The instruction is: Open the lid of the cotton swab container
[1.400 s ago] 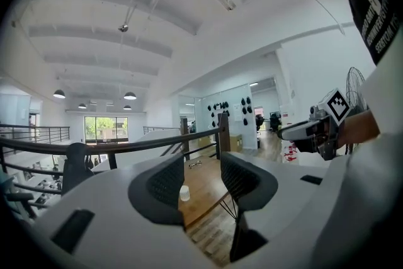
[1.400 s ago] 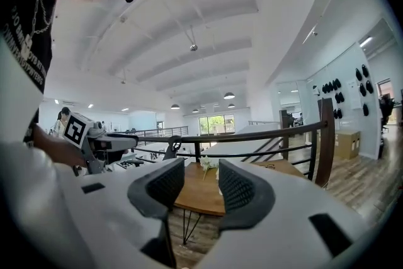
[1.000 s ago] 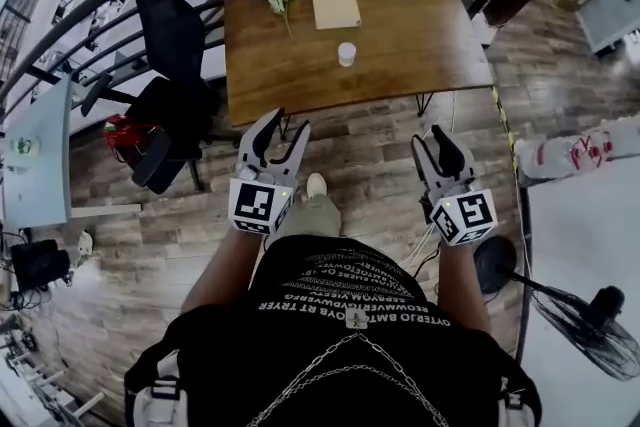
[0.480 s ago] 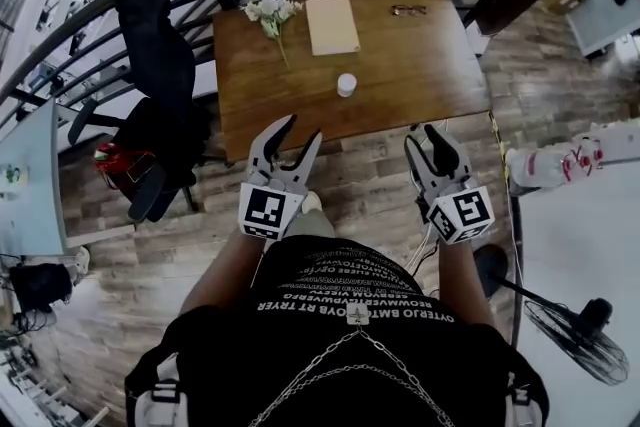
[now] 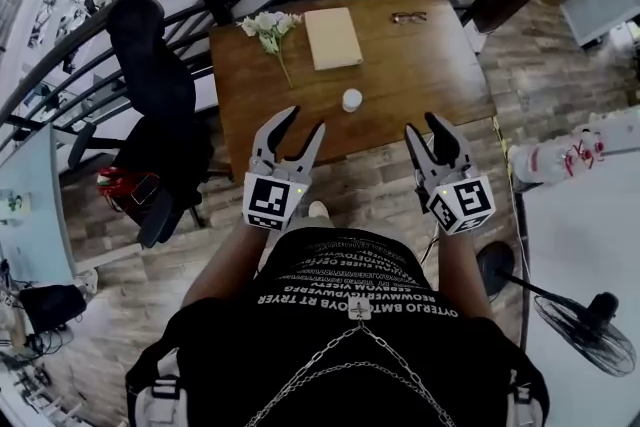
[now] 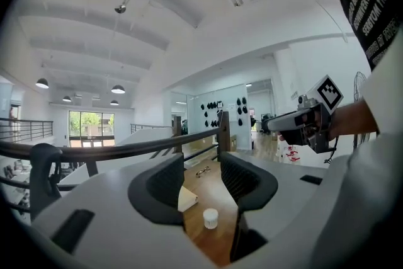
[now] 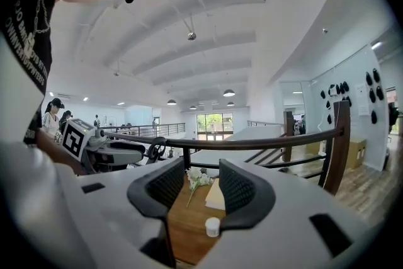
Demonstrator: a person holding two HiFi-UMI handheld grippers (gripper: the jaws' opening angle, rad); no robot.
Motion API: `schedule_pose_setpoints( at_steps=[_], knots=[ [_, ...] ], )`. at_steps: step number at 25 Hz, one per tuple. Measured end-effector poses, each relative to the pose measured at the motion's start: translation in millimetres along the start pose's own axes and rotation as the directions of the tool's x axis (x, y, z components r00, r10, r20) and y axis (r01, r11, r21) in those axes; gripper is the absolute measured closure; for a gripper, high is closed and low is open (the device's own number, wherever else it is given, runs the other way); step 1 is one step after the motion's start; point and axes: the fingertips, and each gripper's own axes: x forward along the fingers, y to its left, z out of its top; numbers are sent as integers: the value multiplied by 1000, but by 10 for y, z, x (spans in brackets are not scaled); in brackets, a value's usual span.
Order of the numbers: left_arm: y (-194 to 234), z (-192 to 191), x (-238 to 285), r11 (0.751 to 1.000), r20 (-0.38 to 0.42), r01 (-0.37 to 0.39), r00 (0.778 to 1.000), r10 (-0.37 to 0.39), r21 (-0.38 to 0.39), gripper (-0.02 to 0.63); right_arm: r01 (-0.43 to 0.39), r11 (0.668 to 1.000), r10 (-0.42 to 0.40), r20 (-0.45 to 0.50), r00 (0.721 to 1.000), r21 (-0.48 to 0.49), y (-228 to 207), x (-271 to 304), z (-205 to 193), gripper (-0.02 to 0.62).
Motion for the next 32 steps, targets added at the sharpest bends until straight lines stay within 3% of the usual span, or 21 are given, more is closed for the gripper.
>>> schedule_pose_setpoints(
  at_steps=[9,21,32],
  knots=[
    [-68,-411,182,999,-74,24,997,-27,-35,420,-8,1000,9,-33,999,18,-52,134,-178,434],
    [-141,-1039,699,995,-161,49,985,-63,-91,408,-76,994,83,-92,992,74,-328,530,-521,434],
    [-243,-1982,1439,992,-216,31,975,-57,-125,368,-105,990,119,-162,980,90,-737,744,-773,434]
  ],
)
